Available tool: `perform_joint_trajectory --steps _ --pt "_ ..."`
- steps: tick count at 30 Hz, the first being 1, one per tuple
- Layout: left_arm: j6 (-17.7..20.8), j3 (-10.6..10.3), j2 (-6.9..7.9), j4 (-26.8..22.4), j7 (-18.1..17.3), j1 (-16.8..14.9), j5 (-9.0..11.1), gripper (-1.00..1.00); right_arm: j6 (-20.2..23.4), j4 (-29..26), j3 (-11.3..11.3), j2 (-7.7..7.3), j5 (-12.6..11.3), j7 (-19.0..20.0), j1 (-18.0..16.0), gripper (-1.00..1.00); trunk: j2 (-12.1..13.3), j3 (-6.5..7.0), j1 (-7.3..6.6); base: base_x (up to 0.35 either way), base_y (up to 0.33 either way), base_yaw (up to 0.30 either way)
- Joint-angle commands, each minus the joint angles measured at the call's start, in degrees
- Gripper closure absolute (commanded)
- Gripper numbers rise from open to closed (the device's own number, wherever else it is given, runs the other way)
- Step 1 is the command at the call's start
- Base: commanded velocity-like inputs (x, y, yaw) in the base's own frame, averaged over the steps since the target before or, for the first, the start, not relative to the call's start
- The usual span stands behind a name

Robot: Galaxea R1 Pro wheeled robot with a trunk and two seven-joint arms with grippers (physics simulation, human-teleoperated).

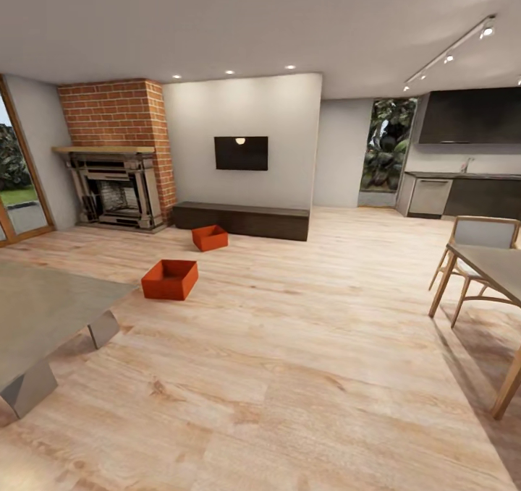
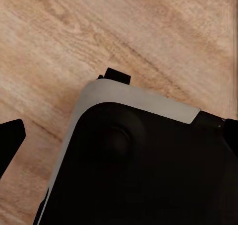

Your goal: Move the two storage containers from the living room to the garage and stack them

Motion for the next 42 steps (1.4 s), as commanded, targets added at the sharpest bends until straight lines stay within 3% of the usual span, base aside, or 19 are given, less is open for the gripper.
perform_joint_trajectory --steps 1,42 --pt "-0.1 0.2 -0.02 -0.1 0.1 0.0 0.0 -1.0 -0.3 0.2 0.4 0.01 -0.6 0.3 -0.1 -1.0 0.0 -0.05 0.03 0.326 0.0 0.0" --pt "-0.1 0.2 0.01 -0.1 0.1 0.0 -0.1 -1.0 -0.3 0.2 0.4 0.01 -0.6 0.3 -0.1 -1.0 0.0 -0.05 0.03 0.326 0.0 0.0"
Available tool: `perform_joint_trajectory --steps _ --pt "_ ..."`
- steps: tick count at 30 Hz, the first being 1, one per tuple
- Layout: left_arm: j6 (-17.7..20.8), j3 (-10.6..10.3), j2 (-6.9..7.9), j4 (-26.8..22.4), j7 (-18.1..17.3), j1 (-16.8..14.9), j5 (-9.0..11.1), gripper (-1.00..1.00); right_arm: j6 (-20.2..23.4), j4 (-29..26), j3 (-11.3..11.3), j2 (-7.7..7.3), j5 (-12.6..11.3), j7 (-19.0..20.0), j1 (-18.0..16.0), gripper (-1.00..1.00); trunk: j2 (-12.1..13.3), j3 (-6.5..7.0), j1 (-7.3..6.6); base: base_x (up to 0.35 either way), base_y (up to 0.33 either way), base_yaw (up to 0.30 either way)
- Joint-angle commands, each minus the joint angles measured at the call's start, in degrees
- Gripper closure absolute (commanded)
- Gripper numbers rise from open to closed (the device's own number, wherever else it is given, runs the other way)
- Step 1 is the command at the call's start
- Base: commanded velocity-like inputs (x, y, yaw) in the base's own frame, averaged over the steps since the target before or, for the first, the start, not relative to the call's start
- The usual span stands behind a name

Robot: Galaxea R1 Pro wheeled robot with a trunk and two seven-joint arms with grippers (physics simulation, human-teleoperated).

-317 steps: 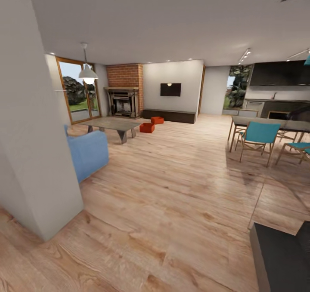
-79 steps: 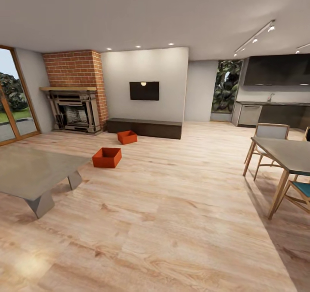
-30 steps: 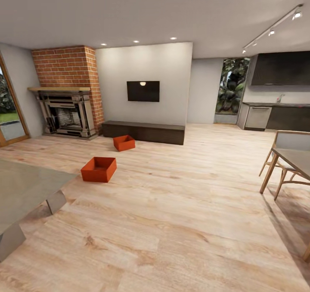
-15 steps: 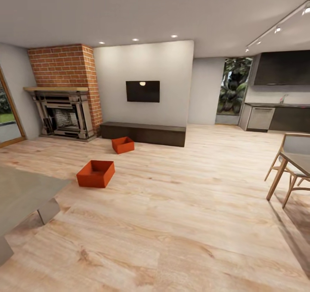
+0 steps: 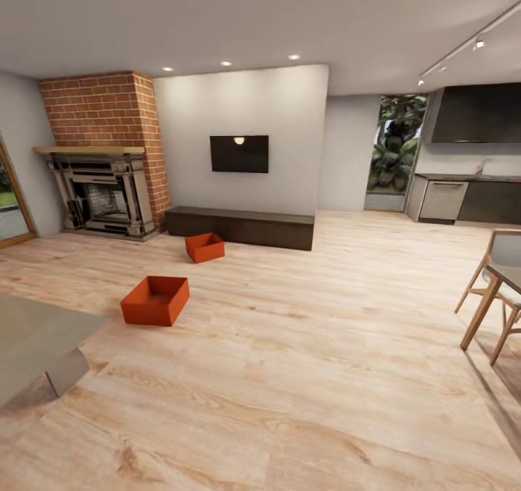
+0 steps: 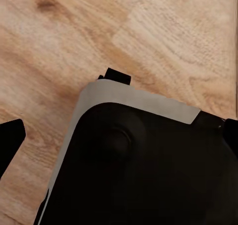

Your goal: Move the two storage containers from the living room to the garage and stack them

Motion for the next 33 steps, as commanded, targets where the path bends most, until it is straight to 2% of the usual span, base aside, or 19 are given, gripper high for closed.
perform_joint_trajectory --steps 1,33 --pt "-0.1 0.2 -0.01 -0.1 0.1 0.0 -0.1 -1.0 -0.3 0.2 0.4 0.01 -0.6 0.3 -0.1 -1.0 0.0 -0.05 0.03 0.326 0.0 0.0" --pt "-0.1 0.2 0.03 0.0 0.1 0.0 0.1 -1.0 -0.3 0.2 0.4 -0.01 -0.6 0.3 -0.1 -1.0 0.0 -0.05 0.03 0.326 0.0 0.0"
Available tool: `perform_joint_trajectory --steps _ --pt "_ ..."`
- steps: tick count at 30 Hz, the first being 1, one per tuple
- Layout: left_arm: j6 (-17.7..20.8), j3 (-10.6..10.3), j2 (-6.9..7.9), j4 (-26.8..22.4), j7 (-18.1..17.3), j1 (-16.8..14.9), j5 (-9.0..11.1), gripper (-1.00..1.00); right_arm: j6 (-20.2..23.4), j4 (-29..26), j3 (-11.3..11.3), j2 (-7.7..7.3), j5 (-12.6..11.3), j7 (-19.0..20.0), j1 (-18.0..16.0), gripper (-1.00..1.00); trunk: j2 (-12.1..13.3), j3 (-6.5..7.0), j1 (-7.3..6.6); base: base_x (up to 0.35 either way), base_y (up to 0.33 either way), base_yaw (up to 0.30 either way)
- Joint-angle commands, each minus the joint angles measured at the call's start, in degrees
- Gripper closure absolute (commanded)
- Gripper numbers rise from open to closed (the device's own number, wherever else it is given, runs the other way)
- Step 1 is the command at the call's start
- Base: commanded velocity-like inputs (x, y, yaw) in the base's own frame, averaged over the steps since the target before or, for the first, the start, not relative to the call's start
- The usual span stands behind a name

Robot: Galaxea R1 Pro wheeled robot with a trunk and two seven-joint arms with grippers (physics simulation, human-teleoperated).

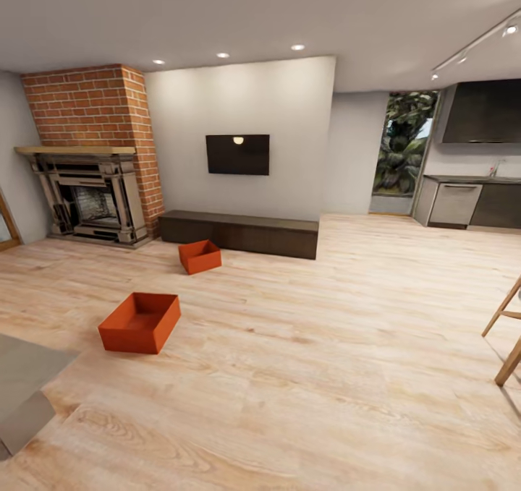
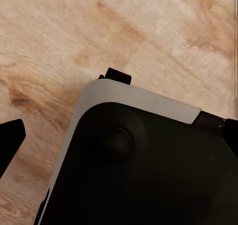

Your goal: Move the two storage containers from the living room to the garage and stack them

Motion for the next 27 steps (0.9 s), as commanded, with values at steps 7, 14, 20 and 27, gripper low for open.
perform_joint_trajectory --steps 7,14,20,27 --pt "0.0 0.2 -0.09 -0.1 0.1 0.0 -0.1 -1.0 -0.3 0.2 0.4 0.02 -0.6 0.3 -0.1 -1.0 0.0 -0.05 0.03 0.326 0.0 0.0" --pt "0.0 0.2 -0.14 0.0 0.1 0.0 -0.1 -1.0 -0.6 0.2 0.2 -0.06 -0.9 0.3 -0.1 -1.0 0.0 -0.05 0.03 0.326 0.0 0.0" --pt "0.1 0.2 -0.11 0.0 0.1 0.0 -0.1 -1.0 -0.7 0.2 0.1 -0.04 -0.8 0.3 -0.1 -1.0 0.0 -0.05 0.03 0.326 0.0 0.0" --pt "0.0 0.2 -0.14 0.0 0.1 0.0 -0.2 -1.0 -0.5 0.2 0.3 -0.07 -0.5 0.3 -0.1 -1.0 0.0 -0.05 0.03 0.326 0.0 0.0"
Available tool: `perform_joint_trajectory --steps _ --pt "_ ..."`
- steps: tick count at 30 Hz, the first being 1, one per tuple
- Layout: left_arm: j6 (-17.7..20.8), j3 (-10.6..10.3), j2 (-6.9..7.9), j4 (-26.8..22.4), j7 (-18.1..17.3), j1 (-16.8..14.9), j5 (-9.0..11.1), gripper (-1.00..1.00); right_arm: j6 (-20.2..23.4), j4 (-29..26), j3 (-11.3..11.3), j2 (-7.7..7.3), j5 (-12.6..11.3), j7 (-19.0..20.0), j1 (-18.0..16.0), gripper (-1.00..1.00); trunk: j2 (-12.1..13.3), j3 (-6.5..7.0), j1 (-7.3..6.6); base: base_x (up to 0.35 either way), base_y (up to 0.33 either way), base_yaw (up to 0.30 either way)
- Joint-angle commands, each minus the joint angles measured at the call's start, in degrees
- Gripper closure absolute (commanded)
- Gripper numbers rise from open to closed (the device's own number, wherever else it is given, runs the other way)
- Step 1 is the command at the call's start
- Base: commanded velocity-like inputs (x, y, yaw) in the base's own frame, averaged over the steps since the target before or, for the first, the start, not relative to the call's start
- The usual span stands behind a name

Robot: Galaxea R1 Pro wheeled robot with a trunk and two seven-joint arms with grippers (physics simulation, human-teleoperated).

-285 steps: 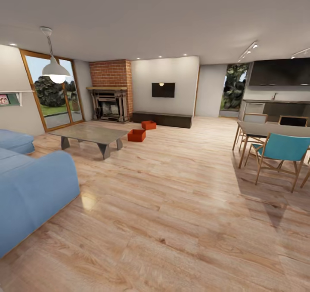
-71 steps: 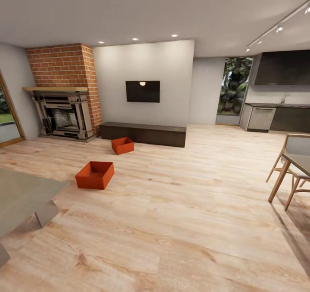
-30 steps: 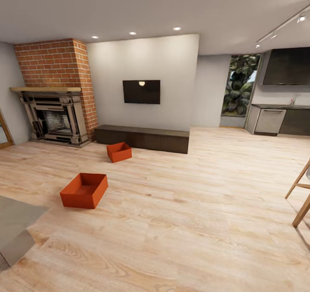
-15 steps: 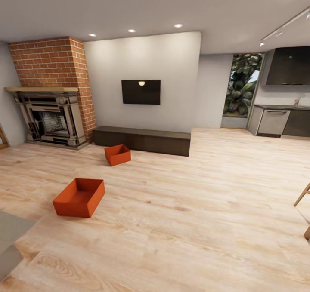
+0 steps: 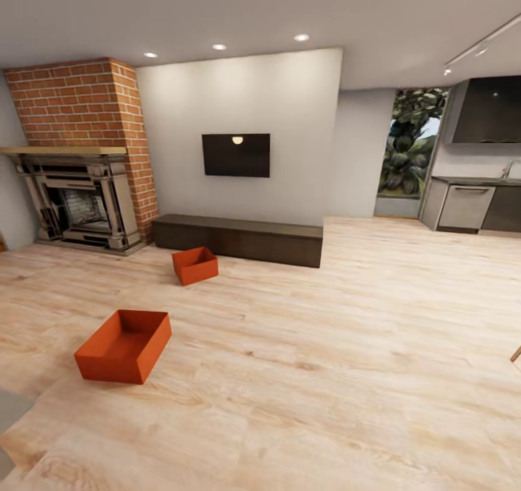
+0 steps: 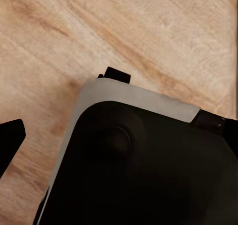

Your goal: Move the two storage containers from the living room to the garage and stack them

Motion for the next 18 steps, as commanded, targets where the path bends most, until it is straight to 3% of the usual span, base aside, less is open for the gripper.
perform_joint_trajectory --steps 1,18 --pt "-0.1 0.2 -0.01 0.0 0.1 0.0 -0.1 -1.0 -0.4 0.2 0.4 0.01 -0.6 0.3 -0.1 -1.0 0.0 -0.05 0.03 0.326 0.0 0.0" --pt "0.0 0.2 0.12 -0.1 0.0 0.0 0.1 -1.0 -0.8 0.2 0.2 -0.05 -0.8 0.2 -0.1 -1.0 0.0 -0.05 0.03 0.326 0.0 0.0"
